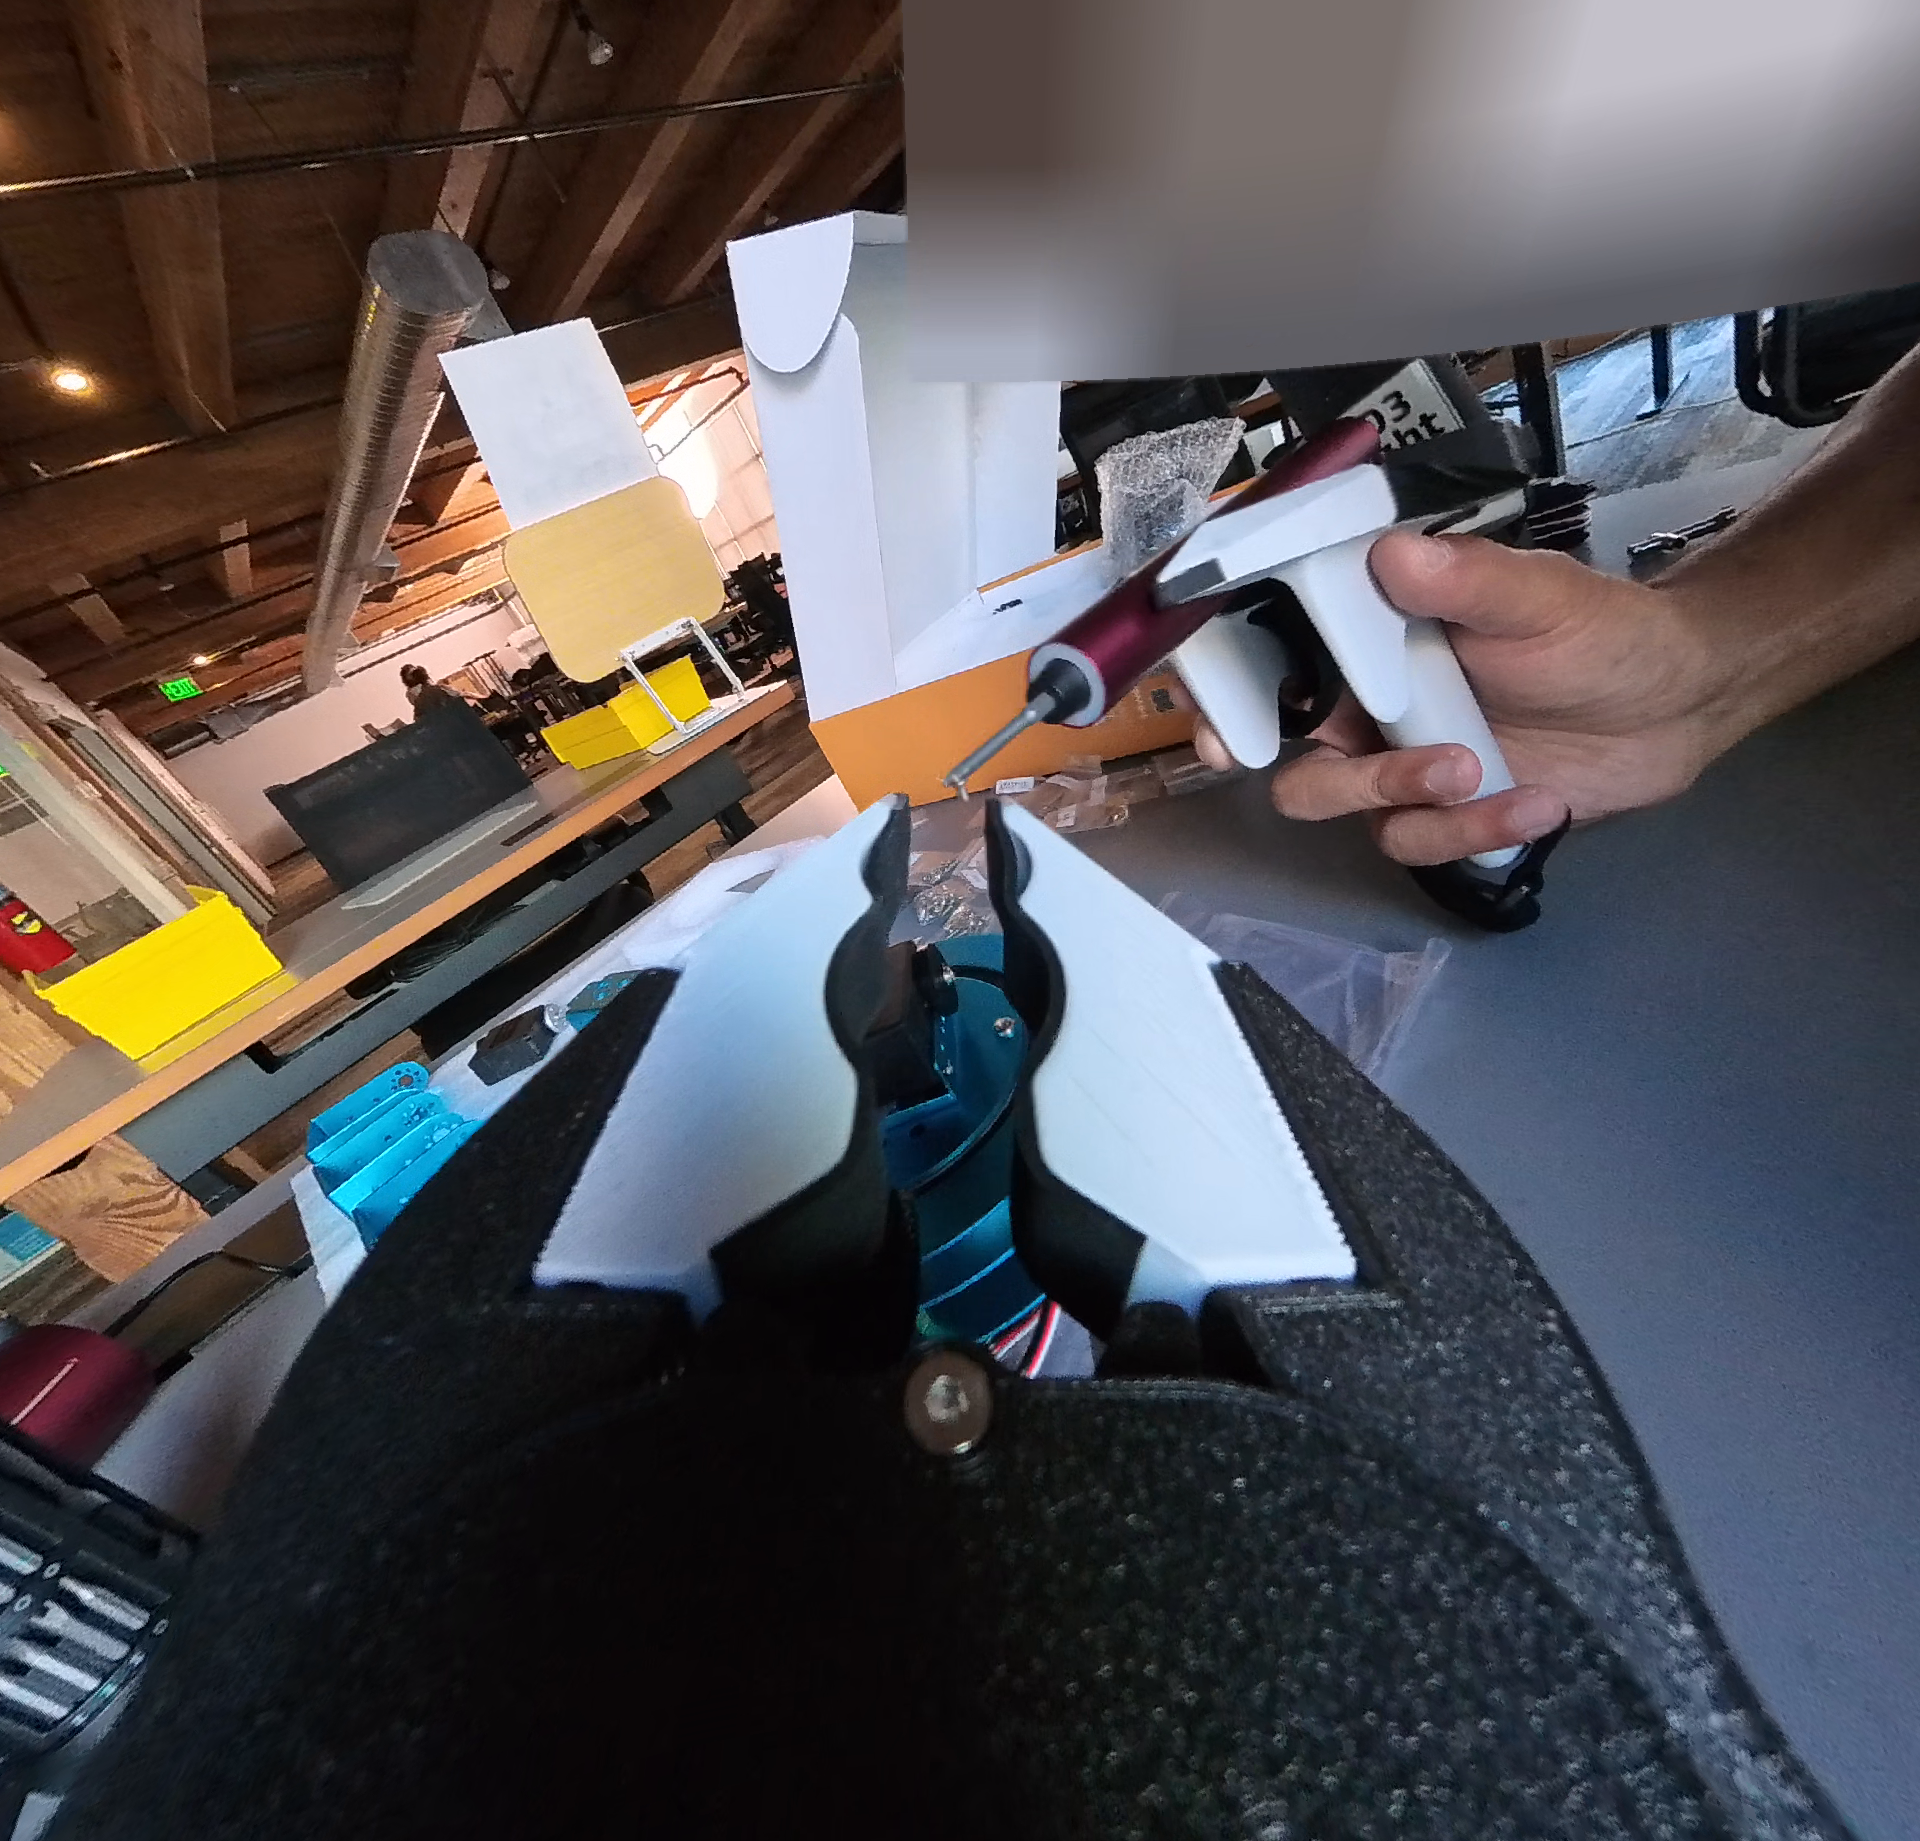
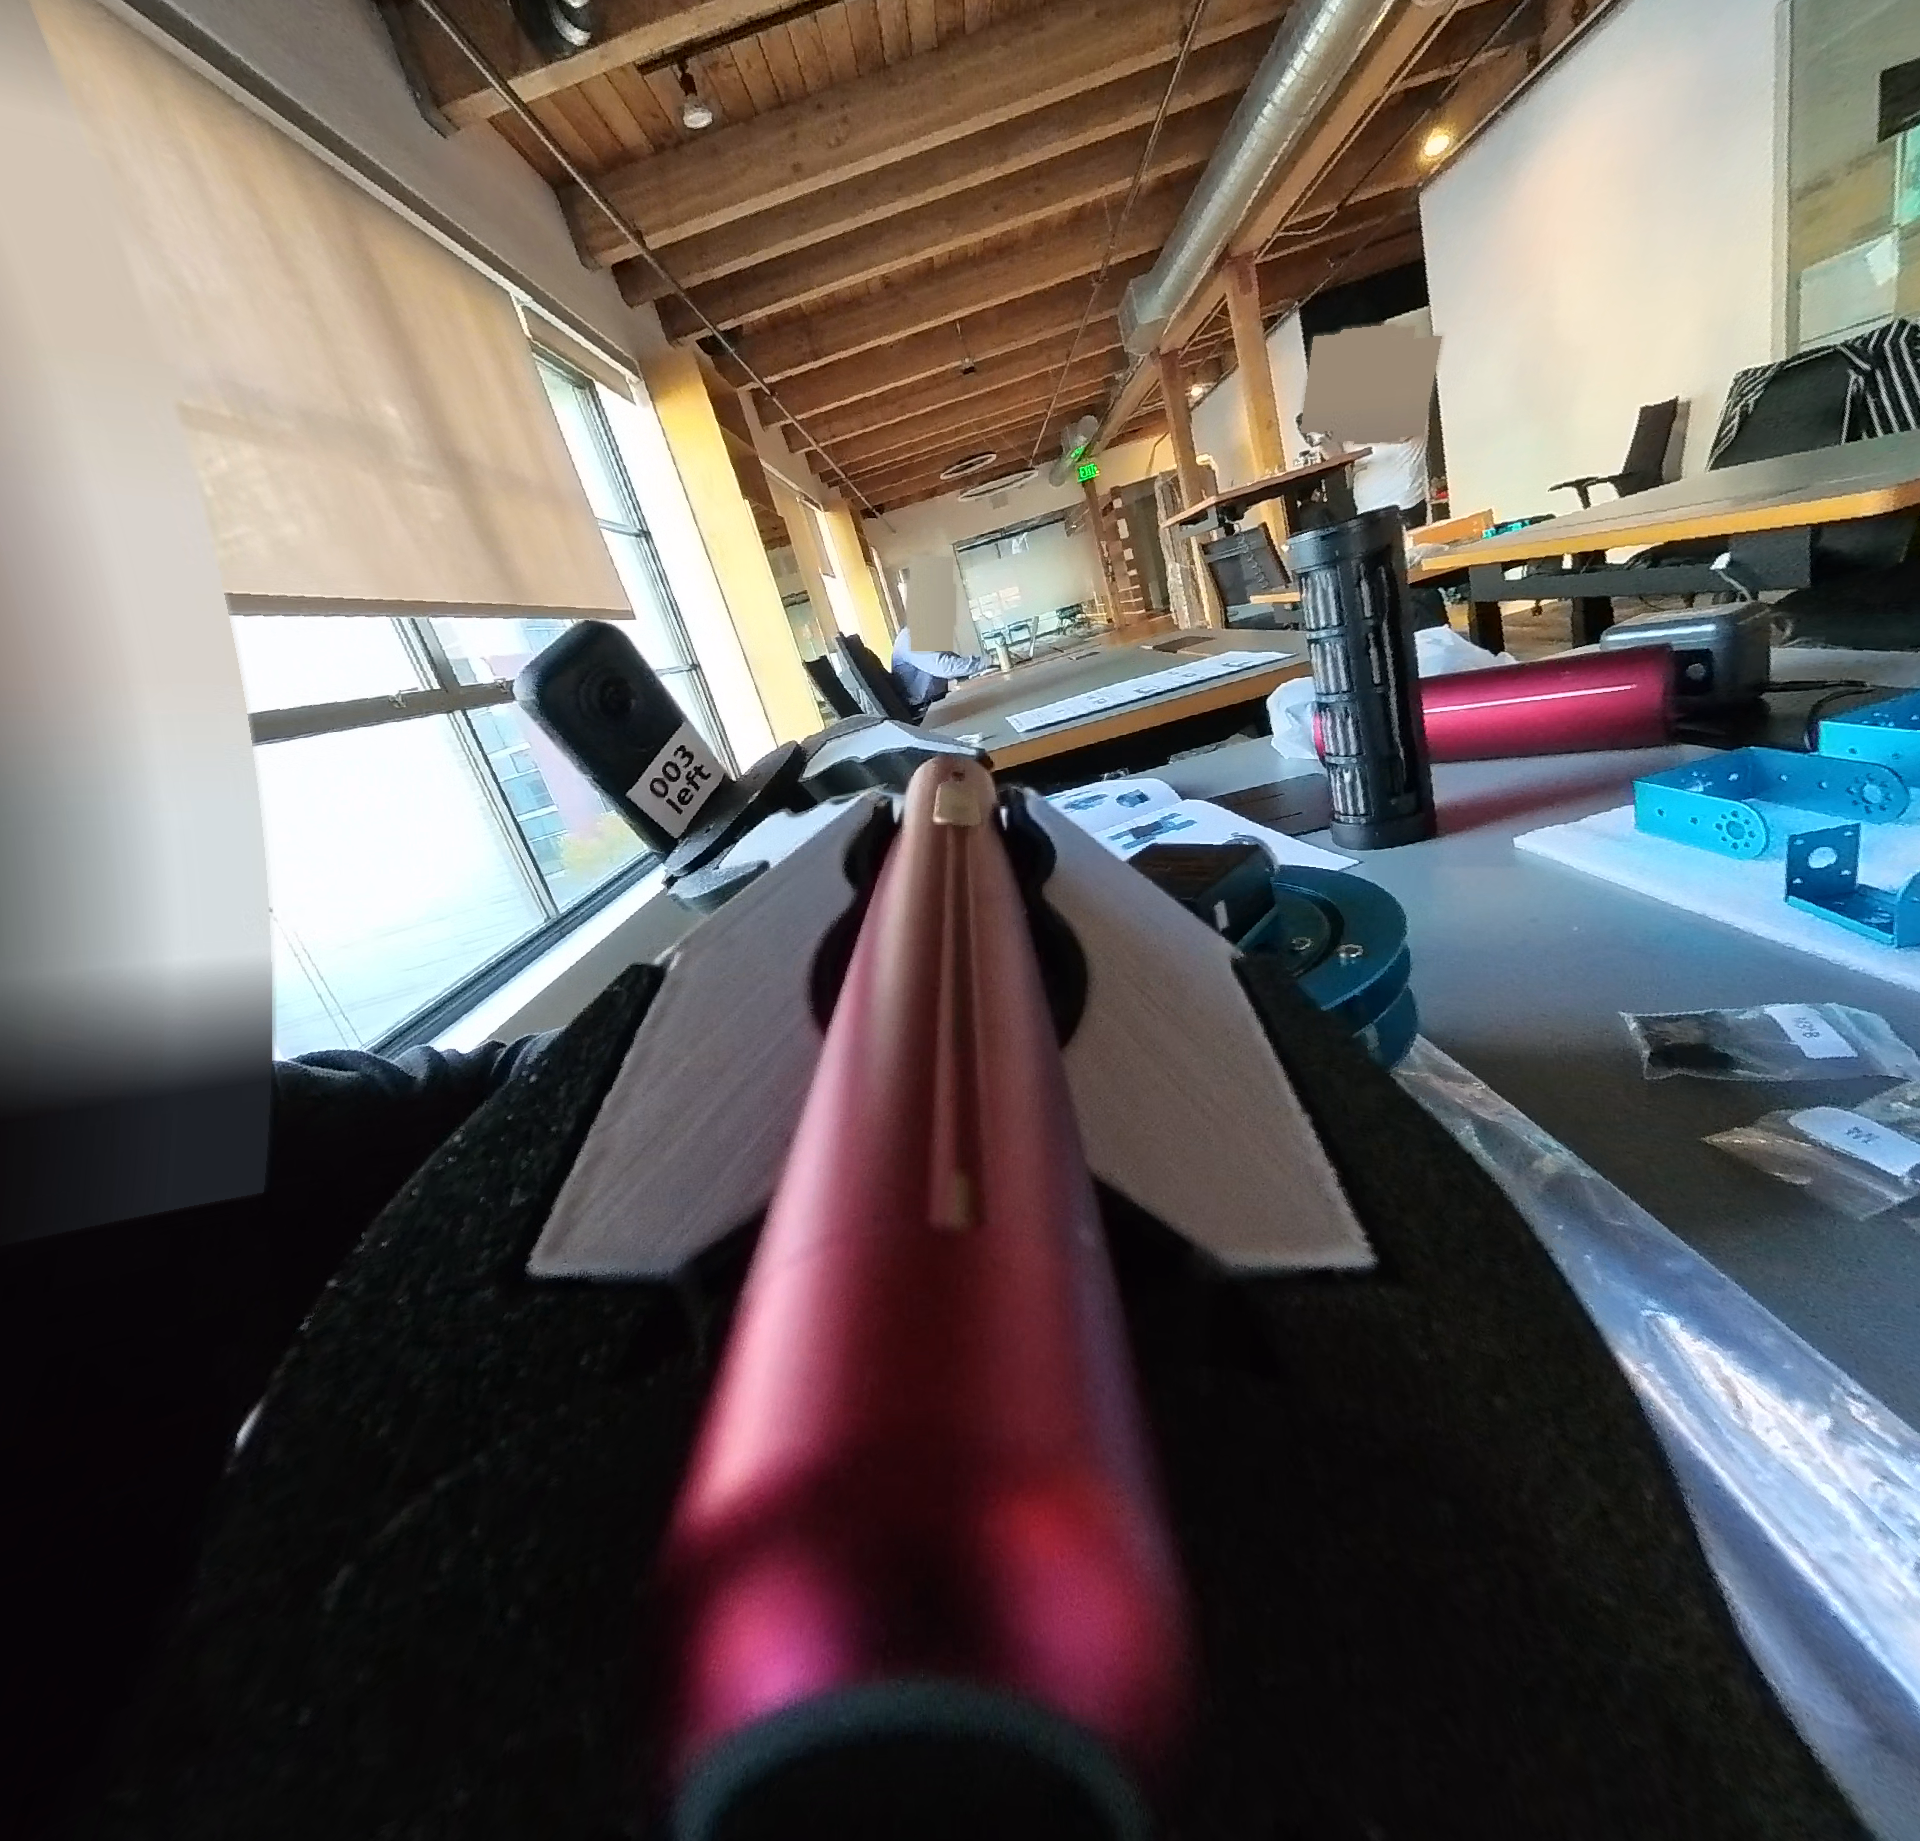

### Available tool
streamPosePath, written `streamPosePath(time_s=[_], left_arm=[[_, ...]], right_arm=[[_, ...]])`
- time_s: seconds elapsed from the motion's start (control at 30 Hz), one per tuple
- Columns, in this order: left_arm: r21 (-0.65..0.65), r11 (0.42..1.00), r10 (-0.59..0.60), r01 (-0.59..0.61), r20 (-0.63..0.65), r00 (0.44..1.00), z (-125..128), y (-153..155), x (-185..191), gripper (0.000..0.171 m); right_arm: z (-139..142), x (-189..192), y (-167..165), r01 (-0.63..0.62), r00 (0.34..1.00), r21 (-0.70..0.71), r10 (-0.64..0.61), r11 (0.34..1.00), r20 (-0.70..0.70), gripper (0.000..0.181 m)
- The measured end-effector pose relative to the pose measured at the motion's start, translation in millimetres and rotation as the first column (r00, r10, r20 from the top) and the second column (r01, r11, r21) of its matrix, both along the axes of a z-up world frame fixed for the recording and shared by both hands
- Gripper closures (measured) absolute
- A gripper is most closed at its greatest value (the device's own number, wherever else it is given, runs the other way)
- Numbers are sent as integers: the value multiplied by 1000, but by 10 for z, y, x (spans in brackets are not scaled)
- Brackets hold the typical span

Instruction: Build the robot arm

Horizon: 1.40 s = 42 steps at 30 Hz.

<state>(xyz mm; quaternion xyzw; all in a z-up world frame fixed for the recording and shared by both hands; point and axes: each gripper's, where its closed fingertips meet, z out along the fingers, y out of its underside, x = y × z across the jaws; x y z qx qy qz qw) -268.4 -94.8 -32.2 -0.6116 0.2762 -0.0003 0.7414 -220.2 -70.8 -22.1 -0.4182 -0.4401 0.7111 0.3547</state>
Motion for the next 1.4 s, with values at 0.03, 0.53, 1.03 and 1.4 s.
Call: streamPosePath(time_s=[0.03, 0.53, 1.03, 1.4], left_arm=[[4, 1000, 3, -3, 0, 1000, 7, 0, -6, 159], [44, 996, 81, -77, -113, 990, -42, 13, -89, 171], [-37, 993, 106, -115, -180, 978, -280, 112, -63, 144], [-68, 995, 62, -69, -99, 993, -225, 89, -33, 157]], right_arm=[[-3, 0, -13, -4, 1000, 3, 4, 1000, 0, 160], [-23, 4, -28, 5, 1000, 47, -5, 999, 9, 161], [-127, -33, 107, 11, 995, 52, -16, 999, 95, 160], [-124, -33, -47, 25, 997, 152, -36, 988, 68, 160]])
